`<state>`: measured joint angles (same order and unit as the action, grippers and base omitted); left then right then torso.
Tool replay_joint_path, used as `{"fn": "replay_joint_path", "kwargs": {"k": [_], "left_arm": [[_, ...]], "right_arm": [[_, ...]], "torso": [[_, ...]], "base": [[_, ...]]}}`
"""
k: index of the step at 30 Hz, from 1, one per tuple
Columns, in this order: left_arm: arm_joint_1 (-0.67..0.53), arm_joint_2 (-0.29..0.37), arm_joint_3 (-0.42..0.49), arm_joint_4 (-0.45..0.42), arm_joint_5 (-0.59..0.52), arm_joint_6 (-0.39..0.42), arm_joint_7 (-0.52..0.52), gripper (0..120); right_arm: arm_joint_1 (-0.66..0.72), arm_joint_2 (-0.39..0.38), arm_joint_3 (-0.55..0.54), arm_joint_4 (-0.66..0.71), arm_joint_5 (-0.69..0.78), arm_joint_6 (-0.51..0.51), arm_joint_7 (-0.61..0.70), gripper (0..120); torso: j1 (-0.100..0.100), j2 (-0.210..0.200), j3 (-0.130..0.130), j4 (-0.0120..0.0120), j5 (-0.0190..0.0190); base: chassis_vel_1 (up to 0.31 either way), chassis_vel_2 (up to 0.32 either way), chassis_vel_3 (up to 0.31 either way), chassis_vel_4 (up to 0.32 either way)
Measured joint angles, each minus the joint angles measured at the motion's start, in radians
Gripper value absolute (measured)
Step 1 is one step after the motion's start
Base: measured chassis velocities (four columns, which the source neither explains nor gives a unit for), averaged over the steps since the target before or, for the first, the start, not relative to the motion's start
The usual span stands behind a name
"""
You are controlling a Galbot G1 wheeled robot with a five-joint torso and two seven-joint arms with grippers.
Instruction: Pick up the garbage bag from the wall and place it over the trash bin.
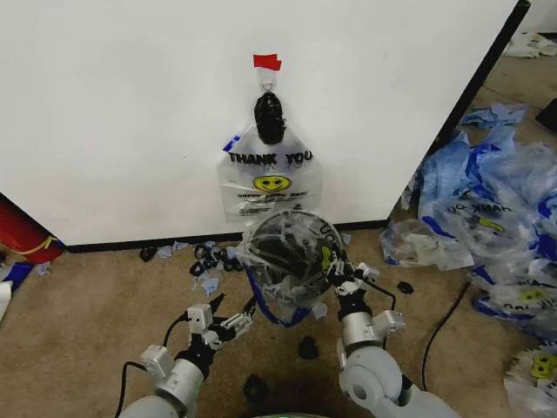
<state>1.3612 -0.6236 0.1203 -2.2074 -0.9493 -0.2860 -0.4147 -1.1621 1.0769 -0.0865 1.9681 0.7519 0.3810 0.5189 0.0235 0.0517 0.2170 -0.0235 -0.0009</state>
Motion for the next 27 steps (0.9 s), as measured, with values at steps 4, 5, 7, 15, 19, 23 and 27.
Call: {"fn": "replay_joint_path", "kwargs": {"k": [4, 5, 7, 15, 19, 23, 27], "left_arm": [[0.000, -0.004, 0.003, -0.003, 0.000, 0.001, 0.000, 98], [0.000, -0.005, 0.003, -0.004, 0.000, 0.001, 0.000, 98], [0.000, -0.006, 0.004, -0.005, 0.000, 0.001, 0.000, 97], [0.002, -0.015, 0.010, -0.005, 0.003, 0.001, 0.001, 97], [-0.003, -0.030, 0.026, 0.001, 0.010, 0.001, 0.002, 97], [-0.014, -0.041, 0.046, 0.015, 0.015, 0.001, 0.003, 97], [-0.028, -0.050, 0.065, 0.028, 0.017, 0.000, 0.003, 97]], "right_arm": [[0.014, 0.006, -0.007, -0.005, -0.001, -0.005, 0.005, 1], [0.019, 0.009, -0.009, -0.007, -0.002, -0.008, 0.007, 1], [0.023, 0.012, -0.011, -0.008, -0.002, -0.009, 0.009, 1], [0.040, 0.035, -0.020, -0.024, -0.013, -0.018, 0.017, 1], [0.052, 0.050, -0.033, -0.030, -0.018, -0.023, 0.023, 1], [0.057, 0.057, -0.041, -0.030, -0.020, -0.028, 0.028, 1], [0.058, 0.061, -0.049, -0.028, -0.023, -0.031, 0.031, 1]], "torso": [[0.000, 0.000, 0.000, -0.0001, -0.0002], [0.000, 0.000, 0.000, 0.0000, -0.0001], [0.000, 0.000, 0.000, -0.0001, -0.0001], [0.000, 0.000, 0.000, -0.0001, -0.0001], [0.000, 0.000, 0.000, 0.0000, -0.0002], [0.000, 0.000, 0.000, 0.0000, -0.0001], [0.000, 0.000, 0.000, -0.0001, -0.0002]], "base": [[0.000, 0.000, 0.000, 0.000], [0.000, 0.000, 0.000, 0.000], [0.000, 0.000, 0.000, 0.000], [0.000, 0.000, 0.000, 0.000], [0.000, 0.000, 0.000, 0.000], [0.000, 0.000, 0.000, 0.000], [0.000, 0.000, 0.000, 0.000]]}}
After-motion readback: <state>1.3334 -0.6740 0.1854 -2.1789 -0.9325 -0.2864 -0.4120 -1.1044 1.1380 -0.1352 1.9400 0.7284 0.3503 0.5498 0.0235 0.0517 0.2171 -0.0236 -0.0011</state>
